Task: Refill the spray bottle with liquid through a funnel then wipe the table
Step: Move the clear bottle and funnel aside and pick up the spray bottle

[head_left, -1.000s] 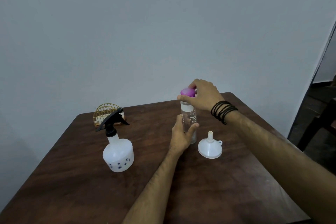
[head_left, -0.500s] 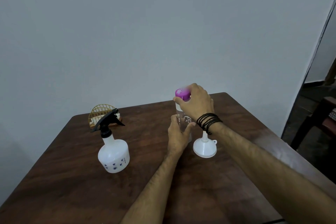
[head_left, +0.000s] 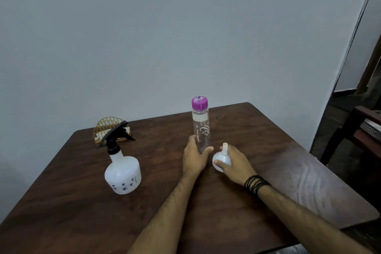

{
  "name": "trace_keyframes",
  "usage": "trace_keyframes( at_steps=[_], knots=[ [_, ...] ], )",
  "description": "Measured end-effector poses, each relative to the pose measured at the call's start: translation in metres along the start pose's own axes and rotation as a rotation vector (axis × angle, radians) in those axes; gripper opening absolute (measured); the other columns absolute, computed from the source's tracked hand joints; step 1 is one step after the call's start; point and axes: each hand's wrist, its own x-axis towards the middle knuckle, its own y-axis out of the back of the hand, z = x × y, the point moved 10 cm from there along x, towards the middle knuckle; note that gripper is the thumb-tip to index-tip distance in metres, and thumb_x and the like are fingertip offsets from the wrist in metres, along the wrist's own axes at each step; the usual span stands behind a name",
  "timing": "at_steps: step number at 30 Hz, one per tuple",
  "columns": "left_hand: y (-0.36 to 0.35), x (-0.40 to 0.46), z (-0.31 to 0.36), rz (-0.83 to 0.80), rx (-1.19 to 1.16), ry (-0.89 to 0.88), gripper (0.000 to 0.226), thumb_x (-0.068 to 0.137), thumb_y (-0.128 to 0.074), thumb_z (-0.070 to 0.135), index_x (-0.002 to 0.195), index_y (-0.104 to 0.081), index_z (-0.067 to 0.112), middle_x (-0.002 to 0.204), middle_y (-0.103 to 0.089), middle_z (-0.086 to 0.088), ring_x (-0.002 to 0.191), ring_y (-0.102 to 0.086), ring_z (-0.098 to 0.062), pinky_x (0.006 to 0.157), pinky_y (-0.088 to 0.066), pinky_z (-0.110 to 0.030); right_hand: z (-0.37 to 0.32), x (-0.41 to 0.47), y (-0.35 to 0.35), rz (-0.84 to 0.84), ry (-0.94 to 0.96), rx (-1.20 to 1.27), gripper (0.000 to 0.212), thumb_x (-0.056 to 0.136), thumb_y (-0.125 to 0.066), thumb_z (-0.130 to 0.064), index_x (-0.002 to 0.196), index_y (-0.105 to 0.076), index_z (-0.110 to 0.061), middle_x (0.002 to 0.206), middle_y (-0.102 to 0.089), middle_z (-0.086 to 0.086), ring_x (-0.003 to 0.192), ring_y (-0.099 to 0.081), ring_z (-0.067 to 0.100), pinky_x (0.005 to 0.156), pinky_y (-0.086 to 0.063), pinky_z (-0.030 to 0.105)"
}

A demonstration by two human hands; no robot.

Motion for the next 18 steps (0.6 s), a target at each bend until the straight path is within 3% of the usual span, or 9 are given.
trace_keyframes(
  at_steps=[5,10,18],
  knots=[
    [-0.005,0.017,0.001,-0.014,0.094,0.028,0.057,0.081,-0.079,0.039,0.127,-0.048,0.025,0.122,-0.065,0.005,0.109,-0.063,-0.017,0.093,-0.054,-0.04,0.004,0.034,0.006,0.016,-0.04,-0.013,0.052,0.084,-0.071,-0.044,0.127,-0.057,-0.019,0.126,-0.063,0.0,0.116,-0.059,0.022,0.095,-0.048,0.036],
    [-0.014,0.041,-0.003,-0.009,0.158,0.08,0.059,0.084,-0.077,0.04,0.131,-0.046,0.024,0.127,-0.063,0.004,0.115,-0.061,-0.022,0.094,-0.049,-0.039,0.024,0.075,0.008,0.061,-0.122,-0.025,0.051,0.084,-0.069,-0.046,0.124,-0.052,-0.019,0.126,-0.061,0.003,0.114,-0.059,0.027,0.089,-0.047,0.038],
    [-0.041,0.101,-0.013,-0.022,0.198,0.1,0.059,0.087,-0.074,0.04,0.133,-0.043,0.021,0.131,-0.063,-0.002,0.12,-0.06,-0.028,0.096,-0.049,-0.041,0.061,0.157,0.021,0.115,-0.168,0.023,0.069,0.091,-0.063,-0.042,0.146,-0.035,-0.012,0.142,-0.049,0.013,0.132,-0.047,0.029,0.107,-0.04,0.041]
  ],
)
